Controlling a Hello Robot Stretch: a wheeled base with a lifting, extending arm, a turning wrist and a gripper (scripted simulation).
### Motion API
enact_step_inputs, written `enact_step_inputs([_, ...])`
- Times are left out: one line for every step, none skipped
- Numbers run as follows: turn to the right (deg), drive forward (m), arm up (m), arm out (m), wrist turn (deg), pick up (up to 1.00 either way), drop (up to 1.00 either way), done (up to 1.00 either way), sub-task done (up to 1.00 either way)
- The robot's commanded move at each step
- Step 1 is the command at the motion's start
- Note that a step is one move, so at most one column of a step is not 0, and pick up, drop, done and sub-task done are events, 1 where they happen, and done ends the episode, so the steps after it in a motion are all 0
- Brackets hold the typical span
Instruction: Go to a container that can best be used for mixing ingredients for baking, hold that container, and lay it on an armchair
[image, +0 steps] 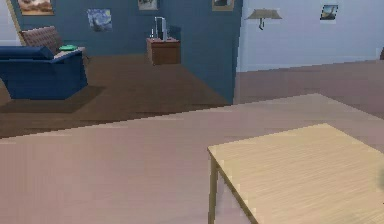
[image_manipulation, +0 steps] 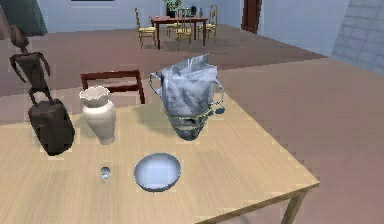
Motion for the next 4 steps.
enact_step_inputs([0.0, 0.0, 0.5, 0.0, 0.0, 0.0, 0.0, 0.0, 0.0])
enact_step_inputs([0.0, 0.0, 0.36, 0.0, 0.0, 0.0, 0.0, 0.0, 0.0])
enact_step_inputs([0.0, 0.0, 0.0, 0.24, 0.0, 0.0, 0.0, 0.0, 0.0])
enact_step_inputs([0.0, 0.0, 0.0, 0.0, 45.0, 0.0, 0.0, 0.0, 0.0])
